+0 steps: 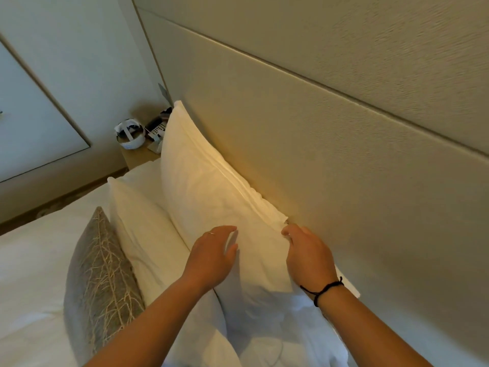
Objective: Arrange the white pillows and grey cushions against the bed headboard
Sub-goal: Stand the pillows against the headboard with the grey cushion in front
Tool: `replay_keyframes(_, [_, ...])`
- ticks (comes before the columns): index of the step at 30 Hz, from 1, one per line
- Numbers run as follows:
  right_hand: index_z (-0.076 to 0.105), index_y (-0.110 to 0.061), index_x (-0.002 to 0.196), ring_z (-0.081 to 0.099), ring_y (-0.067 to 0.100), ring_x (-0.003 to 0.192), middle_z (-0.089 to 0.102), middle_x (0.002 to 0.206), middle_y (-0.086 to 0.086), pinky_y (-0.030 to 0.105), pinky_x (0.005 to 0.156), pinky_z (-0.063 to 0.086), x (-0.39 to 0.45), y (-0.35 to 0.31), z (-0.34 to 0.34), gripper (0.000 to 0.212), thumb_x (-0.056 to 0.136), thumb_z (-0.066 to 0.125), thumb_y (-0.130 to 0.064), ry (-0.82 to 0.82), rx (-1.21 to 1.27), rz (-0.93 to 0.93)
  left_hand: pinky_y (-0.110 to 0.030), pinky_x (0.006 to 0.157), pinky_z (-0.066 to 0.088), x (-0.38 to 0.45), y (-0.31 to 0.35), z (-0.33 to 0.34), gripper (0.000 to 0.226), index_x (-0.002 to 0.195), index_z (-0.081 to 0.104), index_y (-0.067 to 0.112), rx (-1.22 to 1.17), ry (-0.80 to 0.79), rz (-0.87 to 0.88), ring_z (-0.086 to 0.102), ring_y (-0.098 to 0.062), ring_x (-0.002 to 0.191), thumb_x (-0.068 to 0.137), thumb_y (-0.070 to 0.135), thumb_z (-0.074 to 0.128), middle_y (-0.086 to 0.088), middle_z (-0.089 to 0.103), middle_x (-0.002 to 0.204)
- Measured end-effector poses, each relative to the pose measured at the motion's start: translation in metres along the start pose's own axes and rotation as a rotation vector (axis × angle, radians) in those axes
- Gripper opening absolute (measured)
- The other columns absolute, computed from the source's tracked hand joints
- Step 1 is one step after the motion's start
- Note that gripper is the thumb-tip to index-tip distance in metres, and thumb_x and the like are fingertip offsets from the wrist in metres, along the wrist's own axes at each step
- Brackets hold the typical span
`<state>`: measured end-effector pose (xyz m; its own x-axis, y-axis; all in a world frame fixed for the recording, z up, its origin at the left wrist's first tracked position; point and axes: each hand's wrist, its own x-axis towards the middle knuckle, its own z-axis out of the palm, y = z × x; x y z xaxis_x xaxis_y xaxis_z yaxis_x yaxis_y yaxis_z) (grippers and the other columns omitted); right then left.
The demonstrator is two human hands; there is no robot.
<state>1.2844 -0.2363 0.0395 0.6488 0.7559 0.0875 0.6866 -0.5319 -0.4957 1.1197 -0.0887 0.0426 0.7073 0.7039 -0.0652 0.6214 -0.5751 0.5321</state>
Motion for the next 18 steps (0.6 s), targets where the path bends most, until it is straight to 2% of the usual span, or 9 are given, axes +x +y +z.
replay_keyframes(3, [0.058,-0.026,0.11,0.06,0.023,0.077,0.064,0.109,-0.001,0.025,0.061,0.039,-0.01,-0.008,-0.005,0.036,0.089,0.049,0.002,-0.06,-0.012,-0.116,-0.033,0.107,0.04,0.021,0.011,-0.007,0.042,0.141,0.046,0.031,0.022,0.018,0.083,0.047,-0.014,0.129,0.1,0.04,0.045,0.009,0.05,0.144])
replay_keyframes(6, [0.055,-0.029,0.114,0.061,0.024,0.08,0.06,0.118,-0.003,0.026,0.062,0.042,-0.021,-0.013,-0.006,0.039,0.09,0.047,0.001,-0.13,-0.04,-0.111,-0.034,0.101,0.044,0.044,0.02,-0.012,0.04,0.141,0.045,0.032,0.113,0.023,0.244,0.049,-0.017,0.126,0.101,0.031,0.042,0.007,0.051,0.144])
replay_keyframes(11, [0.053,-0.032,0.115,0.056,0.02,0.078,0.059,0.111,-0.004,0.024,0.06,0.033,-0.03,-0.025,-0.005,0.033,0.094,0.045,-0.008,-0.166,-0.097,-0.066,-0.039,0.098,0.045,0.074,0.026,-0.015,0.051,0.143,0.038,0.033,0.505,-0.148,0.497,0.041,-0.024,0.132,0.096,0.016,0.049,0.002,0.036,0.155])
replay_keyframes(14, [0.052,-0.034,0.117,0.057,0.019,0.081,0.058,0.112,-0.005,0.026,0.063,0.039,-0.035,-0.027,-0.005,0.031,0.095,0.044,-0.014,-0.165,-0.079,-0.021,-0.035,0.084,0.044,0.086,0.026,-0.015,0.042,0.133,0.044,0.026,0.655,-0.264,0.628,0.045,-0.025,0.119,0.093,0.019,0.054,-0.002,0.051,0.14])
replay_keyframes(16, [0.047,-0.035,0.125,0.06,0.02,0.089,0.056,0.117,-0.003,0.029,0.073,0.048,-0.035,-0.028,-0.006,0.034,0.094,0.048,-0.021,-0.159,-0.05,0.036,-0.032,0.073,0.037,0.092,0.025,-0.015,0.034,0.126,0.046,0.023,0.65,-0.273,0.685,0.048,-0.025,0.107,0.093,0.024,0.051,-0.004,0.058,0.123])
replay_keyframes(18, [0.037,-0.035,0.134,0.061,0.023,0.094,0.054,0.12,0.0,0.031,0.077,0.049,-0.031,-0.032,-0.007,0.047,0.091,0.053,-0.034,-0.18,-0.072,0.072,-0.032,0.068,0.035,0.099,0.024,-0.016,0.028,0.12,0.049,0.023,0.608,-0.244,0.728,0.051,-0.026,0.101,0.092,0.027,0.049,-0.005,0.06,0.111])
